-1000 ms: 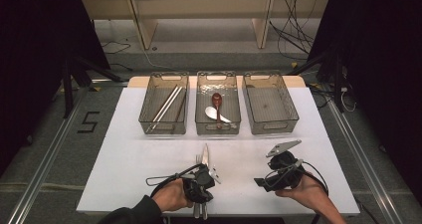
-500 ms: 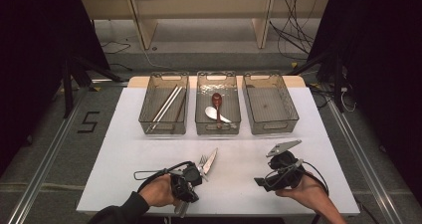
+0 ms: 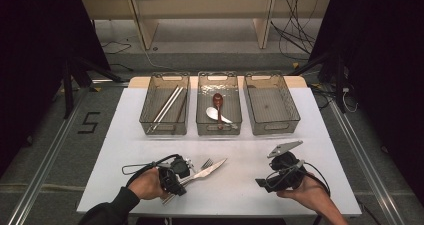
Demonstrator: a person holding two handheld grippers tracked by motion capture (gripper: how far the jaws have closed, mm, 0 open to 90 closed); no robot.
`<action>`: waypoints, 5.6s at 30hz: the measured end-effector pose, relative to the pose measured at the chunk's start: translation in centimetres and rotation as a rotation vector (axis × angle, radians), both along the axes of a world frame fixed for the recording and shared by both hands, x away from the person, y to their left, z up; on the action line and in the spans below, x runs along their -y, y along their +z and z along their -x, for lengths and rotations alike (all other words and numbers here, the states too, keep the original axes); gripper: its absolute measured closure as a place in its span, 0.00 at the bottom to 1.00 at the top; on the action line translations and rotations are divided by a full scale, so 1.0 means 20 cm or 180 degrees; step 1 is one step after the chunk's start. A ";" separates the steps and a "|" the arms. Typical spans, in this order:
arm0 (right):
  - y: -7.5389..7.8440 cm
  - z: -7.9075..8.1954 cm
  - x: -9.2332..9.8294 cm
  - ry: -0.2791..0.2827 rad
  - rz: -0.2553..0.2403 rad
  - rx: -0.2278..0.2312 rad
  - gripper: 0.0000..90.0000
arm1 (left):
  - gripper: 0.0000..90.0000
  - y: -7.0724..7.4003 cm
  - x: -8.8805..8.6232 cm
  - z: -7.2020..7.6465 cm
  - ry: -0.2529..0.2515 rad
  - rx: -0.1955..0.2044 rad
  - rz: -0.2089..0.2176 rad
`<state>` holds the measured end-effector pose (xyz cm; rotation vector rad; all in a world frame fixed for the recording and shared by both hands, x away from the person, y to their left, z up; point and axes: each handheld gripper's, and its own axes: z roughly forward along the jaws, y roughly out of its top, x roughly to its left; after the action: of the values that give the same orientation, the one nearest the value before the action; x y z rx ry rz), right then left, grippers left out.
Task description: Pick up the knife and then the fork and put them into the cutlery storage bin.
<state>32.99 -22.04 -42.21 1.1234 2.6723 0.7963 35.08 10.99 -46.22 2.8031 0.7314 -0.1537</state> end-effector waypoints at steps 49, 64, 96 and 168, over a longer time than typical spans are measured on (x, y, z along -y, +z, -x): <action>0.00 -0.01 -0.01 0.0025 0.0014 -0.0020 0.30 | 0.39 0.13 -0.15 -0.16 0.0469 0.0293 0.0106; -0.01 -0.01 -0.01 0.0023 0.0007 -0.0021 0.30 | 0.28 0.08 -0.14 -0.19 0.0310 0.0351 0.0009; 0.00 -0.01 0.00 0.0024 0.0007 -0.0028 0.30 | 0.61 0.01 -0.08 -0.21 -0.0282 0.0279 -0.0052; 0.09 0.05 -0.37 0.1037 -0.0246 0.0165 0.30 | 0.87 0.23 0.22 0.09 -0.1215 0.0600 0.0126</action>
<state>31.97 -14.58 -40.41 0.6755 2.8407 0.9702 33.24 6.55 -41.62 2.8374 0.1456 0.0308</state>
